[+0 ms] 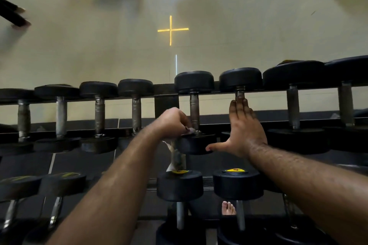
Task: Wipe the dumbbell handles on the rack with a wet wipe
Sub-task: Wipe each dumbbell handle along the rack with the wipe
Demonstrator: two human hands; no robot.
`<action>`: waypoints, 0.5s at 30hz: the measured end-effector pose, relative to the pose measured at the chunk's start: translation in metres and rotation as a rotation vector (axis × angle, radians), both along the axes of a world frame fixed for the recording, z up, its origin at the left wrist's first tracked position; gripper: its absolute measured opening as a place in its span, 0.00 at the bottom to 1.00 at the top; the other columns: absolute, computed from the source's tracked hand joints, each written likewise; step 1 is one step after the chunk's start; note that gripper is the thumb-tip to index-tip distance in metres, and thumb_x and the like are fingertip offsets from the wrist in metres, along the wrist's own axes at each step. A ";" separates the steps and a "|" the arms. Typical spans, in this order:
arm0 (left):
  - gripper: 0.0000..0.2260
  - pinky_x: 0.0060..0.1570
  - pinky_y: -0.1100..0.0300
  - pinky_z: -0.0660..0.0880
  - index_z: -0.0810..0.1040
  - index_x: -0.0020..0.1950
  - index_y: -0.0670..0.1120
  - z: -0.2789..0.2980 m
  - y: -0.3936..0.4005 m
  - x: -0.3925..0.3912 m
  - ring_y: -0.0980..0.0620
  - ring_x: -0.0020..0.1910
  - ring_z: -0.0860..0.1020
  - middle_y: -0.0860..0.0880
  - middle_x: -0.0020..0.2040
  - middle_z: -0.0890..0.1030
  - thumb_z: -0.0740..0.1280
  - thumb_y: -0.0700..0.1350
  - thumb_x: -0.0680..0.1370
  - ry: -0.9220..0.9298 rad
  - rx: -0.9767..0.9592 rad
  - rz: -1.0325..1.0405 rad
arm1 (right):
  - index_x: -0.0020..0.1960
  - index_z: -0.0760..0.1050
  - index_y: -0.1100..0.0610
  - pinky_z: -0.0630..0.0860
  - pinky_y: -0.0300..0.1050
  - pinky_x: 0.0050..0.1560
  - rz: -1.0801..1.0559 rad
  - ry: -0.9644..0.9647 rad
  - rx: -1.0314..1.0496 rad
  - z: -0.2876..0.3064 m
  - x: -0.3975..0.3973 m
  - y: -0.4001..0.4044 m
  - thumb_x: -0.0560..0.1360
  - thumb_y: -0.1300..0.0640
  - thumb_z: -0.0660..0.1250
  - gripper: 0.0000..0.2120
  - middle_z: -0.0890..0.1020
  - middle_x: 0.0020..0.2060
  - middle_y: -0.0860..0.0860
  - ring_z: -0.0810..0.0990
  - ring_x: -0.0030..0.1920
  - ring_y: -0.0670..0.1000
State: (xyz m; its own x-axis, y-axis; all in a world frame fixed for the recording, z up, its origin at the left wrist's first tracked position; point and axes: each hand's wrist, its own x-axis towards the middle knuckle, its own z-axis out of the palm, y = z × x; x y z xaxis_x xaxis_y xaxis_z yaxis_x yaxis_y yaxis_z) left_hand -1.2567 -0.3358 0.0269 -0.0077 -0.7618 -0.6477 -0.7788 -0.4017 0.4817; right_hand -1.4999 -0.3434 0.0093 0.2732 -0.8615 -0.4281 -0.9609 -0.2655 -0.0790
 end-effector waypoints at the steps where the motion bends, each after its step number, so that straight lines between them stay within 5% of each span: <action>1: 0.05 0.40 0.60 0.79 0.87 0.43 0.52 0.007 -0.004 0.007 0.54 0.44 0.84 0.52 0.43 0.86 0.78 0.42 0.75 0.062 0.006 0.002 | 0.85 0.29 0.60 0.44 0.59 0.86 0.002 0.003 0.003 0.000 0.000 0.000 0.48 0.05 0.50 0.85 0.28 0.83 0.60 0.31 0.84 0.60; 7: 0.04 0.49 0.54 0.83 0.86 0.51 0.48 -0.010 -0.002 -0.011 0.53 0.44 0.83 0.51 0.45 0.85 0.76 0.42 0.76 -0.232 -0.045 -0.034 | 0.85 0.30 0.61 0.46 0.60 0.86 0.013 0.012 0.017 0.004 0.000 -0.001 0.48 0.05 0.48 0.85 0.29 0.83 0.60 0.32 0.85 0.61; 11: 0.04 0.45 0.57 0.82 0.85 0.43 0.51 0.009 -0.003 -0.006 0.53 0.45 0.84 0.51 0.43 0.85 0.77 0.43 0.76 0.050 -0.001 -0.041 | 0.85 0.30 0.60 0.46 0.60 0.86 0.014 0.023 0.018 0.003 0.000 -0.001 0.48 0.05 0.47 0.84 0.29 0.83 0.61 0.32 0.85 0.61; 13: 0.02 0.45 0.59 0.81 0.87 0.46 0.51 0.018 -0.013 -0.010 0.55 0.45 0.84 0.53 0.44 0.86 0.77 0.44 0.76 0.128 -0.184 0.057 | 0.85 0.30 0.60 0.46 0.60 0.86 0.013 0.023 0.018 0.002 0.000 -0.001 0.48 0.05 0.46 0.84 0.28 0.83 0.61 0.32 0.85 0.61; 15: 0.03 0.47 0.56 0.80 0.88 0.51 0.49 0.010 -0.020 -0.020 0.53 0.44 0.83 0.51 0.45 0.86 0.74 0.43 0.79 -0.074 -0.594 0.090 | 0.85 0.31 0.60 0.46 0.60 0.86 0.011 0.021 0.018 0.003 0.000 0.000 0.49 0.05 0.48 0.84 0.29 0.83 0.60 0.32 0.85 0.61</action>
